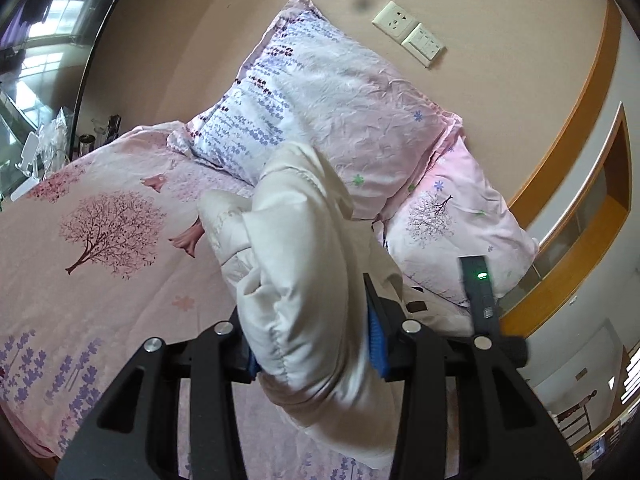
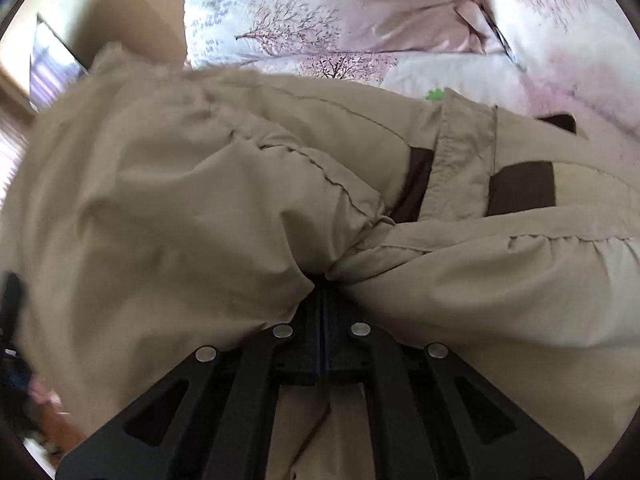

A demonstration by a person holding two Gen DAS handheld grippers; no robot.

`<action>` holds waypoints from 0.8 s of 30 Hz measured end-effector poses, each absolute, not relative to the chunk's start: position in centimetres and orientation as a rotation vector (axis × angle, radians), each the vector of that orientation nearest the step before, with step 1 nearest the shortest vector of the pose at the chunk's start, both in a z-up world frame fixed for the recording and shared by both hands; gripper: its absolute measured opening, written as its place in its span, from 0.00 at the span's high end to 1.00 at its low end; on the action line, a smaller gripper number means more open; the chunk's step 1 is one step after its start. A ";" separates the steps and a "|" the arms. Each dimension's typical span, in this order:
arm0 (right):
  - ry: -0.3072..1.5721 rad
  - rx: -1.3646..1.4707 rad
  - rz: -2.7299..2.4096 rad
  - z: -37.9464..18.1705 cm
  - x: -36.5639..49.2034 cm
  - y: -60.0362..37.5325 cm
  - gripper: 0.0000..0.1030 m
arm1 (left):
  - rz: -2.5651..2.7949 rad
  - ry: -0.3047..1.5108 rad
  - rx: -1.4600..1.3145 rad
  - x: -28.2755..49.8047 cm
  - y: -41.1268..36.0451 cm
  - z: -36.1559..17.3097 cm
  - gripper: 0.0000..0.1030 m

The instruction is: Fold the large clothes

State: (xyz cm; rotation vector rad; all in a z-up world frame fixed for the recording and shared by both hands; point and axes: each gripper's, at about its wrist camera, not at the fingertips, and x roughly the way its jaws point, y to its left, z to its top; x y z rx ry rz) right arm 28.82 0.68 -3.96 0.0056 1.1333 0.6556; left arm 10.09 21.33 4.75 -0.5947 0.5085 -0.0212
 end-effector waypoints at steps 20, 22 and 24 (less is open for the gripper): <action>1.113 0.059 0.563 -6.6 28.6 -5.4 1.00 | -0.291 0.355 -0.449 9.7 12.5 10.6 0.60; 1.109 0.098 0.585 -6.1 27.8 -7.1 1.00 | -0.337 0.347 -0.434 9.8 11.1 10.8 0.60; 1.060 0.141 0.593 -4.8 26.4 -9.3 1.00 | -0.377 0.339 -0.411 9.9 9.8 11.1 0.60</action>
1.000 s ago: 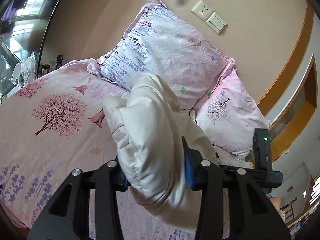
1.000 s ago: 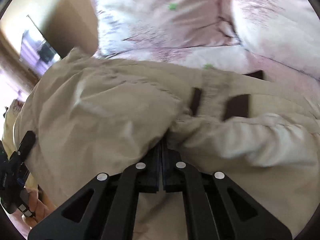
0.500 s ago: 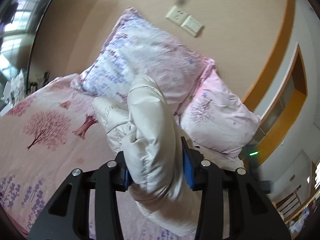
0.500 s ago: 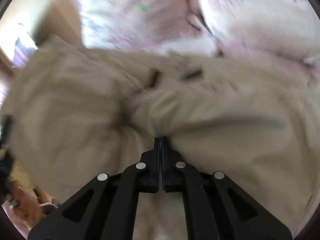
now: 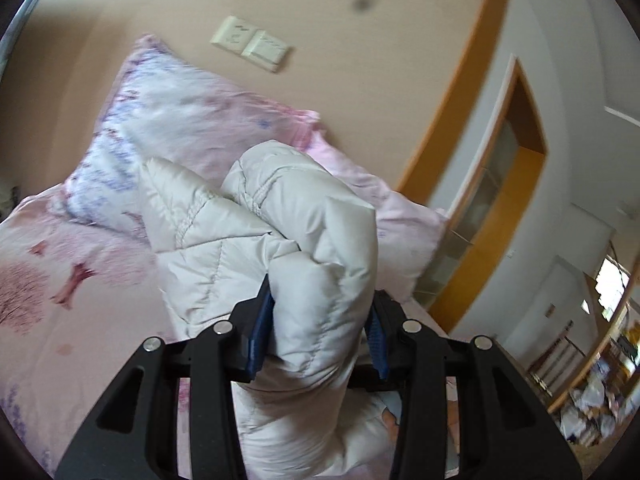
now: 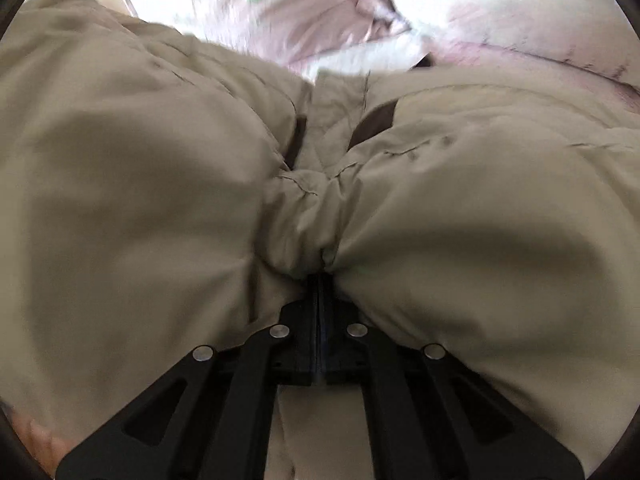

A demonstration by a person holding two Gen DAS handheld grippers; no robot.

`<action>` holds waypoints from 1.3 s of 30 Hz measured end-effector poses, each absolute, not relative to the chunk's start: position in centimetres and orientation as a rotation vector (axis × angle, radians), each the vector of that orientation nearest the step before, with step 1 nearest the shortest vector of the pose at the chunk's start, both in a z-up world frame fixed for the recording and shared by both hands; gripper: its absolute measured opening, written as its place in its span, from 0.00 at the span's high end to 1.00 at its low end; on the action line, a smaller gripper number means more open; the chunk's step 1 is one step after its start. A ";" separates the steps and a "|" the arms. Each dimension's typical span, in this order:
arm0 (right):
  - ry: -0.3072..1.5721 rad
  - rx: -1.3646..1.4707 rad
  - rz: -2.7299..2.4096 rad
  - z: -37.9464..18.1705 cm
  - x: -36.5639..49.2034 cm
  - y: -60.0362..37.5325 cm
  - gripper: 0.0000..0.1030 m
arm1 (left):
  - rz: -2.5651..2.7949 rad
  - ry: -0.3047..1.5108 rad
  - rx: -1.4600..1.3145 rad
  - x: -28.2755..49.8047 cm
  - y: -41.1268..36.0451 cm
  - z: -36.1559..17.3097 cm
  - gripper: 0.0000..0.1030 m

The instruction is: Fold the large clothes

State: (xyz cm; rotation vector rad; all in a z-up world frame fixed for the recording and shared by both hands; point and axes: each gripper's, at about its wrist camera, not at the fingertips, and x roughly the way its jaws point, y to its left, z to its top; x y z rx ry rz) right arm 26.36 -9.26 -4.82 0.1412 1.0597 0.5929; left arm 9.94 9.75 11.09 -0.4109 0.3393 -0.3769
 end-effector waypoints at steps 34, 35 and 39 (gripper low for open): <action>0.711 0.464 0.656 4.3 22.8 -33.5 0.31 | -0.761 0.561 0.044 15.0 -17.8 3.3 0.52; 0.718 0.447 0.674 4.5 23.1 -33.2 0.31 | -0.760 0.561 0.053 15.1 -18.0 3.2 0.52; 0.796 0.342 0.691 4.4 24.6 -30.6 0.31 | -0.756 0.559 0.083 15.6 -18.6 2.6 0.48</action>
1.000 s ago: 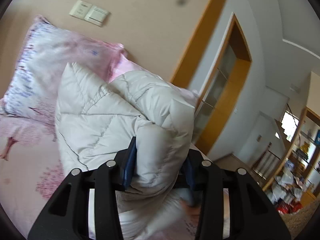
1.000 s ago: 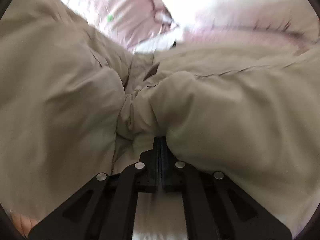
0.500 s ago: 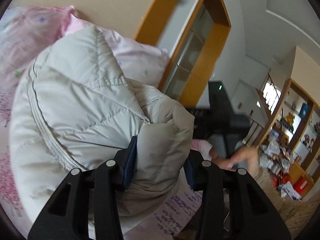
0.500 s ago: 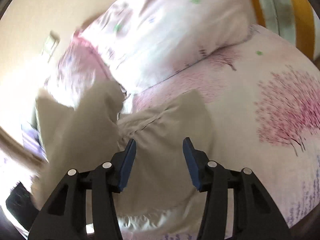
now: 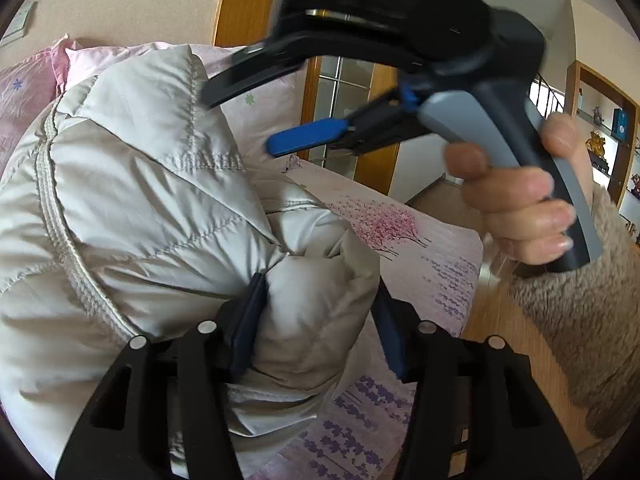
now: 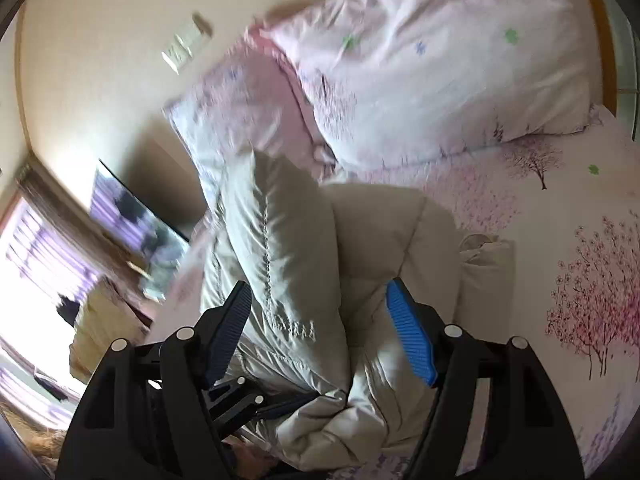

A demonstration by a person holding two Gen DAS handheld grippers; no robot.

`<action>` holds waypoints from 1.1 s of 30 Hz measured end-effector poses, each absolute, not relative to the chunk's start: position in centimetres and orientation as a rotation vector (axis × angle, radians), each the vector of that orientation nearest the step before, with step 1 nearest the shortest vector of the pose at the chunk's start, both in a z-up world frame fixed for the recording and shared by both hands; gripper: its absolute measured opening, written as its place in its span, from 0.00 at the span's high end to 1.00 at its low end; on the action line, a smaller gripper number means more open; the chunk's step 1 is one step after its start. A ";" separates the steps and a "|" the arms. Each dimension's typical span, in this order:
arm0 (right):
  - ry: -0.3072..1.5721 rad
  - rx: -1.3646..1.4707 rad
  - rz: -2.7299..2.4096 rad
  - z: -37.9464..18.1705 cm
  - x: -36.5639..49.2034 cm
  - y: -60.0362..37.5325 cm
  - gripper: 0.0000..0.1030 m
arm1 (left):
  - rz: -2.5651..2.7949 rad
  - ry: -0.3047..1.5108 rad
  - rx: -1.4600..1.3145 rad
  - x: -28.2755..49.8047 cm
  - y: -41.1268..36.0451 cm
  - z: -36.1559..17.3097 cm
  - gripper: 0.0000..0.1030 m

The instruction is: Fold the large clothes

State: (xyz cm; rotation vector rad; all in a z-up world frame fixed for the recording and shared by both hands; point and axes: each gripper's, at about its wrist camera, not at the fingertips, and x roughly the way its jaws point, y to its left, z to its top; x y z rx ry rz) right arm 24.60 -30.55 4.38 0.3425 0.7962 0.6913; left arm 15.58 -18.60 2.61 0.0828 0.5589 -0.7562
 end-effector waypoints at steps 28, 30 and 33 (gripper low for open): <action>0.907 0.088 0.442 2.4 26.7 -30.1 0.79 | -0.385 0.568 -0.044 18.6 -5.2 9.5 0.23; 0.924 0.091 0.421 1.8 27.2 -30.4 0.79 | -0.366 0.614 -0.041 19.9 -5.2 8.4 0.23; 0.954 0.114 0.413 0.7 27.8 -31.2 0.78 | -0.368 0.649 -0.034 19.9 -5.9 7.6 0.19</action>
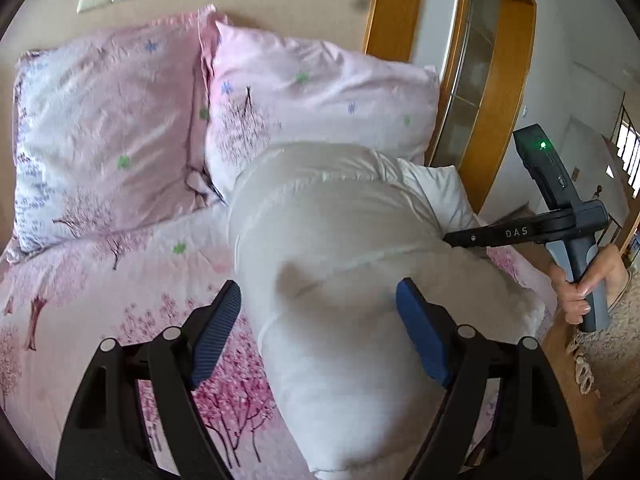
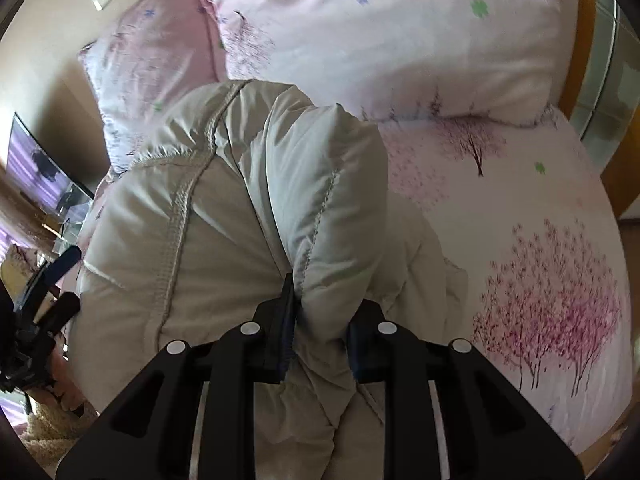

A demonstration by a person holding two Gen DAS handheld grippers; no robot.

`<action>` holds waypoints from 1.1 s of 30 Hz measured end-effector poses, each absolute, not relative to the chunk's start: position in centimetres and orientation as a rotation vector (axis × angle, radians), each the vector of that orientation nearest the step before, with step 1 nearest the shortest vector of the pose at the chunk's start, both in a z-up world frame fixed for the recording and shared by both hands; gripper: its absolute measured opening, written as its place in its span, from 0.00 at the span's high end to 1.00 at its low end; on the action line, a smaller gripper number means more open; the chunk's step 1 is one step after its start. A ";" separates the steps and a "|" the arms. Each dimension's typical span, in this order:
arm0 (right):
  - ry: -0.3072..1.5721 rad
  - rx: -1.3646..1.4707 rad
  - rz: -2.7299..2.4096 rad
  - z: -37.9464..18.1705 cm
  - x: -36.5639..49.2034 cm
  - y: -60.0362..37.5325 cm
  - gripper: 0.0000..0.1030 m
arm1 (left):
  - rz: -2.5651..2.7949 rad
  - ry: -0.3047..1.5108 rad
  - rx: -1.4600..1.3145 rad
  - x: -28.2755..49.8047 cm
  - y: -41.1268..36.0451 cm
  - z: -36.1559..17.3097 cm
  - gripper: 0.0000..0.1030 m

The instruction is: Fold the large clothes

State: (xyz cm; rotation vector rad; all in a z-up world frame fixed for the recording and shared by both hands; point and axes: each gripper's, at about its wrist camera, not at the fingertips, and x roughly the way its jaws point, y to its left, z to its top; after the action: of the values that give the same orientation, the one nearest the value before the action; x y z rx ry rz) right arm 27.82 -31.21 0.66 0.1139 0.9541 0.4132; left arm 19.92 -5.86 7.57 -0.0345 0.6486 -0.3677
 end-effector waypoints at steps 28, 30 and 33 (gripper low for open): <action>1.015 0.058 0.292 -1.0 28.5 -33.3 0.71 | -0.323 0.833 0.056 21.3 -10.1 0.9 0.10; 0.929 0.071 0.282 1.4 27.3 -33.7 0.71 | -0.324 0.836 0.053 21.4 -10.1 0.8 0.09; 0.836 0.048 0.254 3.8 26.7 -33.2 0.71 | -0.322 0.835 0.065 21.5 -10.3 0.8 0.09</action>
State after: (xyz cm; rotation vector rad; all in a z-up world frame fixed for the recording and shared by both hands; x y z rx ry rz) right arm 26.69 -33.23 3.76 0.0480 0.8364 0.2537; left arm 21.46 -10.27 0.76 0.0652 0.8349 -0.3219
